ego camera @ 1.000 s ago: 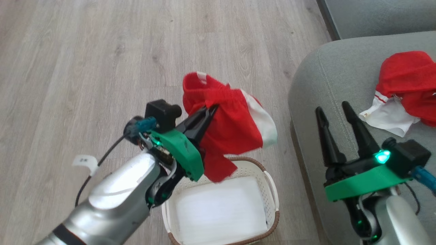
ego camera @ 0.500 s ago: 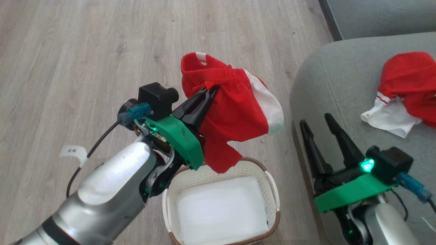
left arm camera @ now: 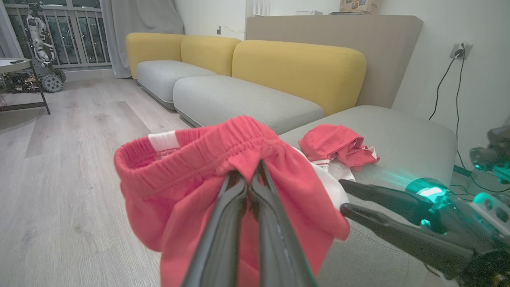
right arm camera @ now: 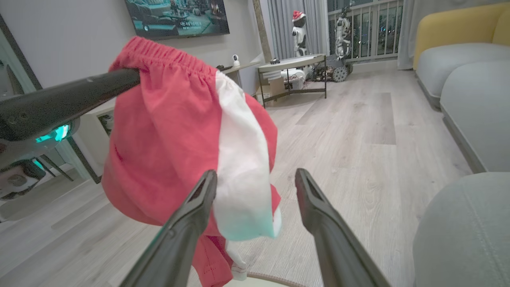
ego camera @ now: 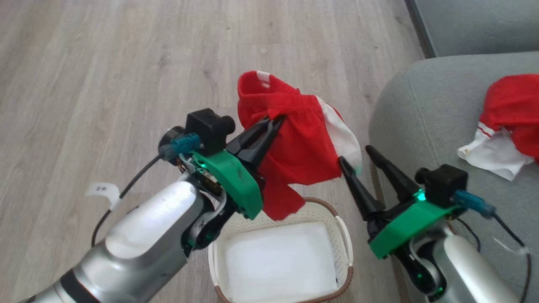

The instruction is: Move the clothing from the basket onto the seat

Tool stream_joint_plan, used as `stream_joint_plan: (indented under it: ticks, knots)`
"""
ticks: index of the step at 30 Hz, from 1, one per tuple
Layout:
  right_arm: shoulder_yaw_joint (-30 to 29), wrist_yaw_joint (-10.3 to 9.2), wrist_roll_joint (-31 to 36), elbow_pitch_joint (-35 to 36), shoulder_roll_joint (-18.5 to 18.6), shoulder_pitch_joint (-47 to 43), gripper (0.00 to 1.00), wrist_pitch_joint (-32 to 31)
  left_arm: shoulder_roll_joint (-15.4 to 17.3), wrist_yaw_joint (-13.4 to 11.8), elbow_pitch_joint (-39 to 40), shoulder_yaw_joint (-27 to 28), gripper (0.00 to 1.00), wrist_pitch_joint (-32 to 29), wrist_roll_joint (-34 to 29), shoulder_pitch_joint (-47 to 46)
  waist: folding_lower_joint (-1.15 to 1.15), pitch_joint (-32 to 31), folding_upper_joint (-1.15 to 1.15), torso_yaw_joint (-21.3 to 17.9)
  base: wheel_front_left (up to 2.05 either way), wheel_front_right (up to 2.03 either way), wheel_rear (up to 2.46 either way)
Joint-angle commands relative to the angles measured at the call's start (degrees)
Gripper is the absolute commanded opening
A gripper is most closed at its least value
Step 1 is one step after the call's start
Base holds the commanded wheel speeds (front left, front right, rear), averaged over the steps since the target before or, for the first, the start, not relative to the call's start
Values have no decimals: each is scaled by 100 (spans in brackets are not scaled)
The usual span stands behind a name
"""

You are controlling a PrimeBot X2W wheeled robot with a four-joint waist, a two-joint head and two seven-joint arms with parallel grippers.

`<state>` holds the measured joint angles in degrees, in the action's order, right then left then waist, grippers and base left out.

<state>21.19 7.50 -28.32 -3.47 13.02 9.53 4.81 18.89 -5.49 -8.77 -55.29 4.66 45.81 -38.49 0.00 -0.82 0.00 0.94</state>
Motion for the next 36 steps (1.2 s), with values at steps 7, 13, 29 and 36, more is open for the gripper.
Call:
stream_joint_plan:
  ticks: [7, 13, 29, 36]
  knots:
    - [681, -1, -561, -491, 144, 760, 100, -222, -130, 73, 243, 60, 0, -25, -24, -307, 0, -64, 0, 276, 0, 0, 0]
    - [1283, -1, -1087, -1105, 105, 1173, 100, -261, -325, 155, 212, -100, 0, -49, -21, -329, 0, -136, 0, 540, 0, 0, 0]
    - [2022, -1, -1640, -1867, 98, 1767, 0, 618, -277, 120, 137, -131, 0, -54, 55, -247, 0, -154, 0, 679, 0, 0, 0]
    - [1757, -1, -1600, -1854, 219, 1640, 0, 915, -171, 58, 99, -111, 0, -31, 95, -134, 0, -133, 0, 541, 0, 0, 0]
